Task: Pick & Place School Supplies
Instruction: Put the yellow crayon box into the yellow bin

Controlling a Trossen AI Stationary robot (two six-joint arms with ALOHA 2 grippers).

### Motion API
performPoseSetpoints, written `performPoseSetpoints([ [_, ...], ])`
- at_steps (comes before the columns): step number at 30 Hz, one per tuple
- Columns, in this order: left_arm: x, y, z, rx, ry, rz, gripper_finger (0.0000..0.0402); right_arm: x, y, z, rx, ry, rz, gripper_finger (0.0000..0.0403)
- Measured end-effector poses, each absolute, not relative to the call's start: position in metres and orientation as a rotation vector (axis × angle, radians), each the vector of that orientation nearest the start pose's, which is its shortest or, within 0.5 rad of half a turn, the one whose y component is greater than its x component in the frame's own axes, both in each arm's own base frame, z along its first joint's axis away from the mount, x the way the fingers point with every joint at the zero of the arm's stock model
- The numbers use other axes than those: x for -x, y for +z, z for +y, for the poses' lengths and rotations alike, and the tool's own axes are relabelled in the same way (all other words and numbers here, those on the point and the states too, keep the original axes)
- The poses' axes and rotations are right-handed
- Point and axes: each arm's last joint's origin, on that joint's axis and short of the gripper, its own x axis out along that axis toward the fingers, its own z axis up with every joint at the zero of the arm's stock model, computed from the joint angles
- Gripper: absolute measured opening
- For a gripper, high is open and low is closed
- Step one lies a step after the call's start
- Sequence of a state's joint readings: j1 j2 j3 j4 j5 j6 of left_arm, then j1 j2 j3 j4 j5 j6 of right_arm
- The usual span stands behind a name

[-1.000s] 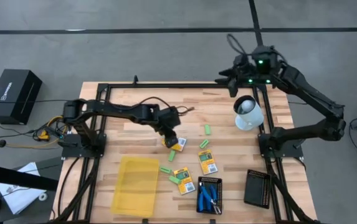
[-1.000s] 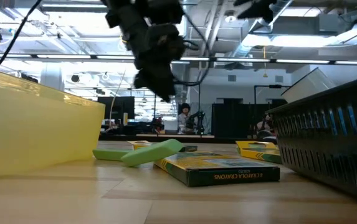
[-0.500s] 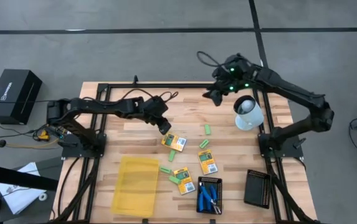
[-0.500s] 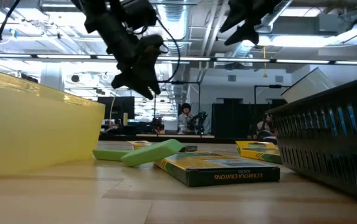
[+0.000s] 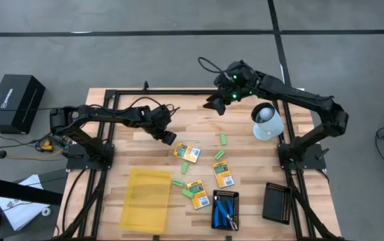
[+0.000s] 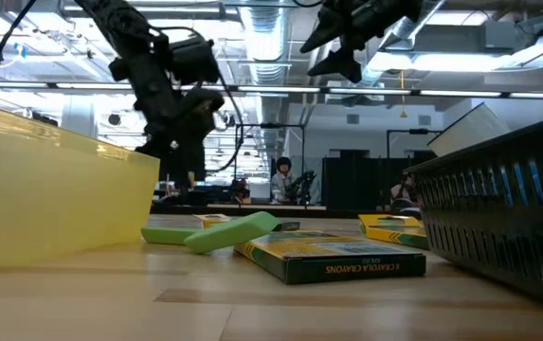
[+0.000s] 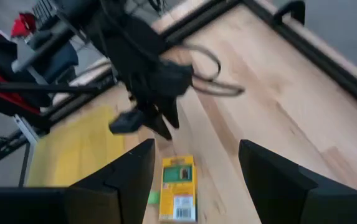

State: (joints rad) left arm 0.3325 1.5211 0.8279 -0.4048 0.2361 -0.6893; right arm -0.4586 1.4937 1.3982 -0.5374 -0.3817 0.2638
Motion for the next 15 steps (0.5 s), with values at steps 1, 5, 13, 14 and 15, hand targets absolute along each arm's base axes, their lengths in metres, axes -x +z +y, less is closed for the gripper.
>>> performPoseSetpoints([
  [1, -0.262, 0.169, 0.084, 0.933, 0.46, 1.009, 0.014, -0.297, 0.348, -0.135, -0.511, -0.151, 0.558, 0.0224],
  [5, -0.262, 0.168, 0.085, 0.953, 0.439, 1.009, 0.014, -0.295, 0.353, -0.138, -0.503, -0.154, 0.52, 0.0224],
  [13, -0.273, 0.139, 0.084, 1.073, 0.375, 1.093, 0.014, -0.292, 0.358, -0.146, -0.51, -0.154, 0.485, 0.0224],
  [14, -0.275, 0.134, 0.083, 1.078, 0.372, 1.107, 0.014, -0.291, 0.358, -0.147, -0.512, -0.148, 0.483, 0.0224],
  [15, -0.276, 0.131, 0.083, 1.078, 0.37, 1.111, 0.014, -0.291, 0.359, -0.147, -0.509, -0.146, 0.481, 0.0224],
])
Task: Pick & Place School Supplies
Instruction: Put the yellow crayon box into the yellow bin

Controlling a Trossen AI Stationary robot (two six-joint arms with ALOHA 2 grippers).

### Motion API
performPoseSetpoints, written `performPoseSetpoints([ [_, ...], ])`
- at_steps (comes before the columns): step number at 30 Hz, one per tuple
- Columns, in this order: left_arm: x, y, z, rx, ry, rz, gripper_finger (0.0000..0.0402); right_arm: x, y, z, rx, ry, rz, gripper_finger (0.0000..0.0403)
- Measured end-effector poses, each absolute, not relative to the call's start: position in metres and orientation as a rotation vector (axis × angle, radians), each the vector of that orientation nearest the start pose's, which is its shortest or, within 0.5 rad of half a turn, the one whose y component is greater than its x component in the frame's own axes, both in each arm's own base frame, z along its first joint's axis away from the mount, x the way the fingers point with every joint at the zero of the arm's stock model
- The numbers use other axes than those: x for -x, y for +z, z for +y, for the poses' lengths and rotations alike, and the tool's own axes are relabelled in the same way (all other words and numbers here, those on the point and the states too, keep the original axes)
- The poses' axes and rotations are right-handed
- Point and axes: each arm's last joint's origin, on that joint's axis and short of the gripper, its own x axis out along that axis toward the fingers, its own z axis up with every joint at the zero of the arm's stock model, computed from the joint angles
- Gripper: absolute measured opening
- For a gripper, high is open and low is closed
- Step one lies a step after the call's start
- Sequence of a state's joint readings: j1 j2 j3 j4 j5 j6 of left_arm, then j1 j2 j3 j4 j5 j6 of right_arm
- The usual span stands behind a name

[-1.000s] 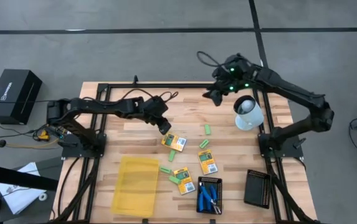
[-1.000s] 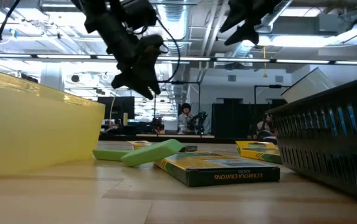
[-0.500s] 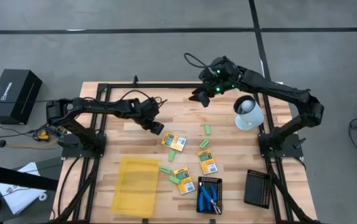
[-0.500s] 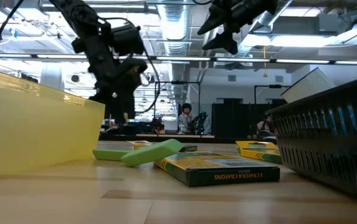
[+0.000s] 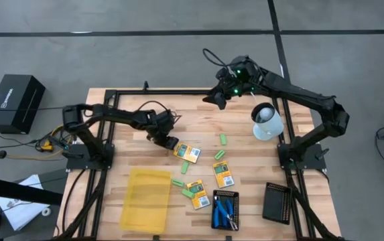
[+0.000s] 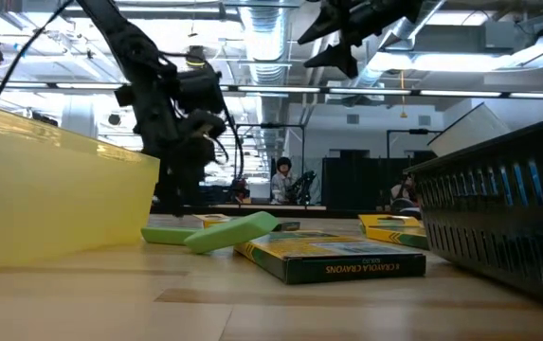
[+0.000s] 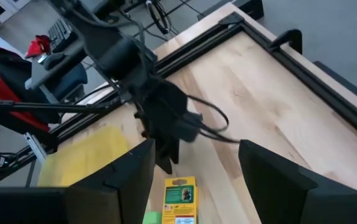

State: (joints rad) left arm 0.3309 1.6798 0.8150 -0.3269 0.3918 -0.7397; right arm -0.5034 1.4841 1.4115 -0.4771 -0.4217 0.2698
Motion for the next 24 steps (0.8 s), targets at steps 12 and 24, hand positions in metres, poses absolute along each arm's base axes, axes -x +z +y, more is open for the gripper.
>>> performPoseSetpoints([
  [12, -0.291, 0.129, 0.087, 1.124, 0.342, 0.982, 0.014, -0.291, 0.373, -0.147, -0.474, -0.137, 0.445, 0.0224],
  [24, -0.292, 0.123, 0.088, 1.121, 0.364, 0.99, 0.014, -0.291, 0.373, -0.148, -0.463, -0.137, 0.446, 0.0224],
])
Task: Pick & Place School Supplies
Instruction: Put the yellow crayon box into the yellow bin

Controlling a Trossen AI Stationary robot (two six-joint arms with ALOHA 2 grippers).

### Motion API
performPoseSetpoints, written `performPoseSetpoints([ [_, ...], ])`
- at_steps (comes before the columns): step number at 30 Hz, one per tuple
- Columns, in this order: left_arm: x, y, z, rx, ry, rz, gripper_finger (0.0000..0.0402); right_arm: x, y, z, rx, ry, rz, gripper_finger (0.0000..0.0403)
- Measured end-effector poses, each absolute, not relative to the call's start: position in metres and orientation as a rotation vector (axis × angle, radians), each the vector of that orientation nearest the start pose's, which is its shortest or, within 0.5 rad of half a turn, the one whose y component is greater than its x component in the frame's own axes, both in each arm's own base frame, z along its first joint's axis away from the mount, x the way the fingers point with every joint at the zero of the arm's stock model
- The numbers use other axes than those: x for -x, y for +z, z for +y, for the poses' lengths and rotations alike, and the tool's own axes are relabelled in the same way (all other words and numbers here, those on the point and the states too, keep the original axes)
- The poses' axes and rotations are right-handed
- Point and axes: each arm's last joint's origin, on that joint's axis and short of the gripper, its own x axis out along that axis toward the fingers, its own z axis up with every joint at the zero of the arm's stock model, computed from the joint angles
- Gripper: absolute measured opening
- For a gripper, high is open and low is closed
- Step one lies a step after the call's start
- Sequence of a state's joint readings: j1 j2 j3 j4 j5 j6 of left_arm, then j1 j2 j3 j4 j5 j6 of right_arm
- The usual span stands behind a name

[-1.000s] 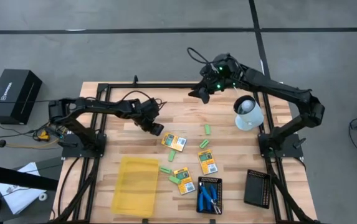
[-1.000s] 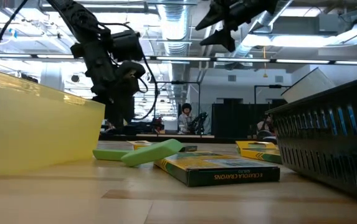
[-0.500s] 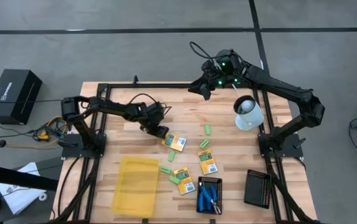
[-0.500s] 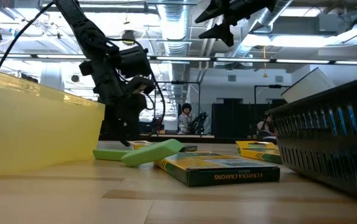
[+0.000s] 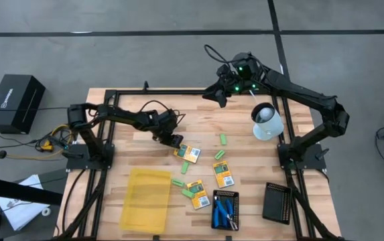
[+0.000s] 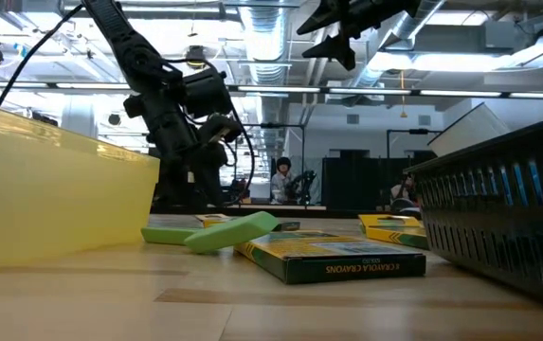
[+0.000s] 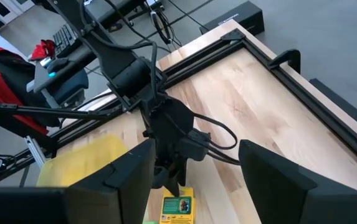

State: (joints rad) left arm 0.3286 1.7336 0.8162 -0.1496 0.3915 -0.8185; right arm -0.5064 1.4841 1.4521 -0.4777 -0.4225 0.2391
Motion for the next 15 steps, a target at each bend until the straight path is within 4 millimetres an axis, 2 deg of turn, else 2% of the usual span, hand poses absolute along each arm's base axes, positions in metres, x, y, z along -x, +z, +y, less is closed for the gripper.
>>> performPoseSetpoints([
  [6, -0.2949, 0.1129, 0.0882, 1.153, 0.332, 1.021, 0.014, -0.291, 0.3727, -0.1478, -0.46, -0.136, 0.446, 0.0224],
  [11, -0.2967, 0.1147, 0.088, 1.153, 0.313, 0.994, 0.0138, -0.291, 0.3727, -0.1478, -0.46, -0.136, 0.446, 0.0224],
  [15, -0.2975, 0.113, 0.0891, 1.174, 0.304, 0.989, 0.0111, -0.2909, 0.3727, -0.148, -0.46, -0.136, 0.445, 0.0224],
])
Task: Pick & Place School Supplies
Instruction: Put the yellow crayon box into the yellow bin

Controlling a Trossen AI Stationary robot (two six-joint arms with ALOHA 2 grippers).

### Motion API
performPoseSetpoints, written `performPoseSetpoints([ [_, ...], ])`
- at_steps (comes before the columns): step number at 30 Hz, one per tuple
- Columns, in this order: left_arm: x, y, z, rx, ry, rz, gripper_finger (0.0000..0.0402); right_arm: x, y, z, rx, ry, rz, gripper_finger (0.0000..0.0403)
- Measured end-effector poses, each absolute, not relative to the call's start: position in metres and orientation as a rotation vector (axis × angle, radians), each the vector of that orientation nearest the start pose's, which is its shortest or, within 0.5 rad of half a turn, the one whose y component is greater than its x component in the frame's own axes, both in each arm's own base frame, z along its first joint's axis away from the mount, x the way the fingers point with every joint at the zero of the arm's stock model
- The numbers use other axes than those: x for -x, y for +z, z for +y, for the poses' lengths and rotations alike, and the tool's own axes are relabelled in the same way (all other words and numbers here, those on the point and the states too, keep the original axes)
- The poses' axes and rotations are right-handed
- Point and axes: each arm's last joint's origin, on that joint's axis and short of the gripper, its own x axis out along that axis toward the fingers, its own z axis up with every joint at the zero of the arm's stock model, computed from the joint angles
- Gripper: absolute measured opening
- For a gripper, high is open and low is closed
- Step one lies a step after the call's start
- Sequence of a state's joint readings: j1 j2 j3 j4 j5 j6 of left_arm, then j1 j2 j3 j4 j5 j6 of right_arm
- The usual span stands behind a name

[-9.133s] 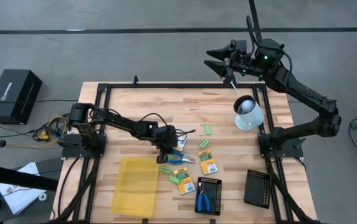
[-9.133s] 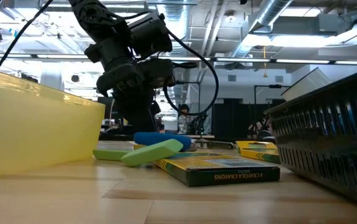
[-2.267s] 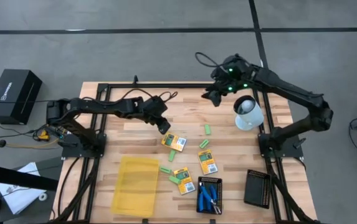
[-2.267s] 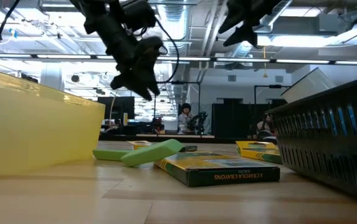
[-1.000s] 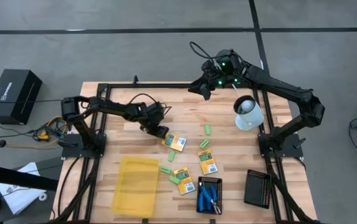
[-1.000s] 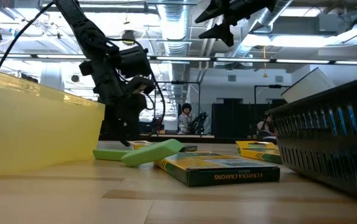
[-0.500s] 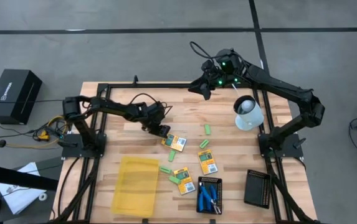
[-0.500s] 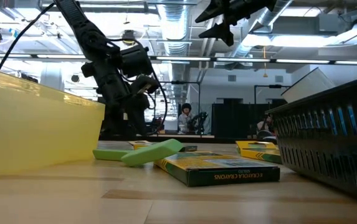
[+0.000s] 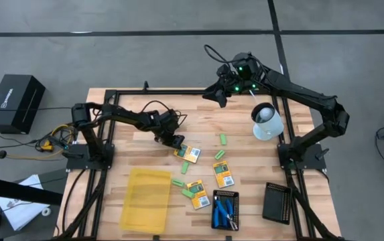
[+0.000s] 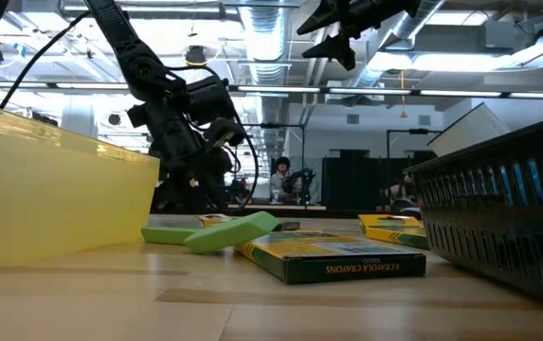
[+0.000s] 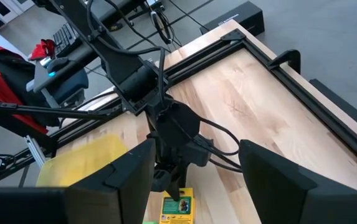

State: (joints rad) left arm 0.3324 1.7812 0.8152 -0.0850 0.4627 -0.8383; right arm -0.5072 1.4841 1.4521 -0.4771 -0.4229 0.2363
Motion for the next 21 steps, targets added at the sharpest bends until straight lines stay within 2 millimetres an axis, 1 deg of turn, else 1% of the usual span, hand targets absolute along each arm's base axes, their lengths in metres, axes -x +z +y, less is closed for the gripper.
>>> performPoseSetpoints([
  [7, -0.3, 0.109, 0.087, 1.181, 0.284, 0.995, 0.0012, -0.291, 0.373, -0.148, -0.46, -0.136, 0.445, 0.0224],
  [14, -0.304, 0.114, 0.09, 1.171, 0.27, 0.938, 0.0001, -0.291, 0.373, -0.148, -0.46, -0.136, 0.445, 0.0224],
  [18, -0.312, 0.127, 0.092, 1.153, 0.236, 0.874, 0.0001, -0.292, 0.374, -0.148, -0.452, -0.135, 0.428, 0.0224],
  [20, -0.314, 0.135, 0.093, 1.145, 0.224, 0.854, 0.0001, -0.291, 0.377, -0.148, -0.444, -0.133, 0.411, 0.0224],
  [21, -0.318, 0.14, 0.094, 1.136, 0.21, 0.827, 0.0001, -0.291, 0.379, -0.148, -0.435, -0.131, 0.392, 0.0224],
])
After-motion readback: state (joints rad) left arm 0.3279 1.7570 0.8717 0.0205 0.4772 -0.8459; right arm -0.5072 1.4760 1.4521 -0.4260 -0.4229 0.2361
